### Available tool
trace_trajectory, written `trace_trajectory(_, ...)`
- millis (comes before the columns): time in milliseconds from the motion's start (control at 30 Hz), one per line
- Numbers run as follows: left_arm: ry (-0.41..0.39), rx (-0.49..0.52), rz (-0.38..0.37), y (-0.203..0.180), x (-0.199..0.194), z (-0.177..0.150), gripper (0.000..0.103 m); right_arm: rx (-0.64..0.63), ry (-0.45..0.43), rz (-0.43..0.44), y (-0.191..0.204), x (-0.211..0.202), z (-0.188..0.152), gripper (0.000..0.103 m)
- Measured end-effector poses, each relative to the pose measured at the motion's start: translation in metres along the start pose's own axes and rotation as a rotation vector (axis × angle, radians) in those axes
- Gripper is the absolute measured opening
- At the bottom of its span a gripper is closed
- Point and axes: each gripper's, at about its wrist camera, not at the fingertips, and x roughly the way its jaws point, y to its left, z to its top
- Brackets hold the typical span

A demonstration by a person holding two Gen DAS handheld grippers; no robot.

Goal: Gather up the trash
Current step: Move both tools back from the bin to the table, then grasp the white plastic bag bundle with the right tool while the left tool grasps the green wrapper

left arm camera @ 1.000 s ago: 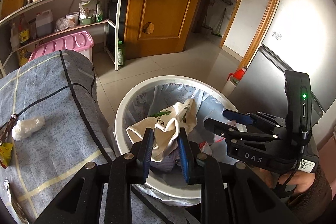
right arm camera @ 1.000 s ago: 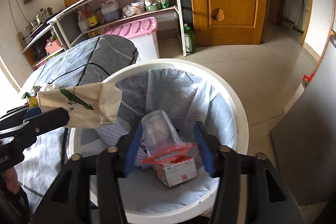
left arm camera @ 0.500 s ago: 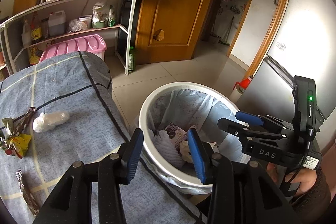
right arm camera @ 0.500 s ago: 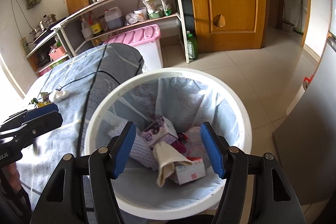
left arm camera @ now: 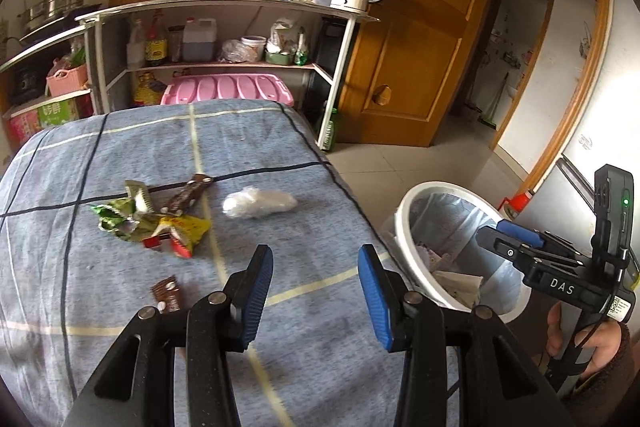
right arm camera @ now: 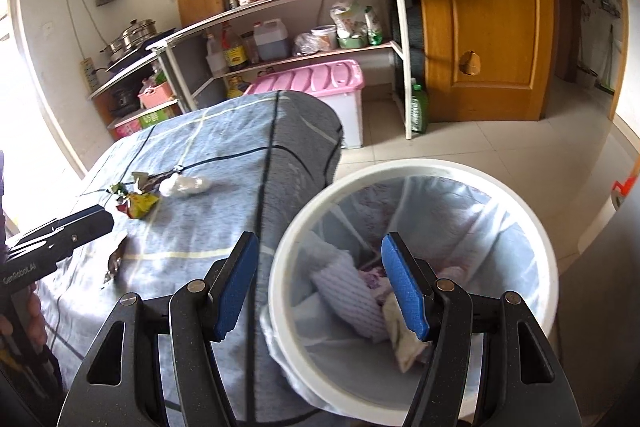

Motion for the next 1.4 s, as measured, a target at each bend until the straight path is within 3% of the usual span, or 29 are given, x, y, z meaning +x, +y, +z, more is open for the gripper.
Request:
trace_trajectory(500, -0.043, -0.123, 0.121, 0.097, -0.033, -0.003, 0.045, -0.126, 0.044, 0.117, 0.083, 0.042, 0.019, 0.065)
trace_trajectory(700, -0.034, -0.151, 0.144, 0.127, -0.029, 0.004, 0.051, -0.219, 0.090, 0.129, 0.112, 0.073, 0.030, 0.065)
trace_trajectory(1133, 0.011, -0.166, 0.145, 0.160, 0.013, 0.025, 0.062, -0.306, 0.111, 0.171, 0.142, 0.128, 0.055, 0.065)
trace_trajectory(1300, 0.035, -0.195, 0.130, 0.168, 0.031, 0.028, 0.062, -0.292, 0.164, 0.237, 0.149, 0.151, 0.057, 0.065)
trace_trajectory(1400, 0.043, -0.190, 0.133, 0.169, 0.041, 0.031, 0.062, -0.316, 0.192, 0.220, 0.155, 0.164, 0.056, 0.065)
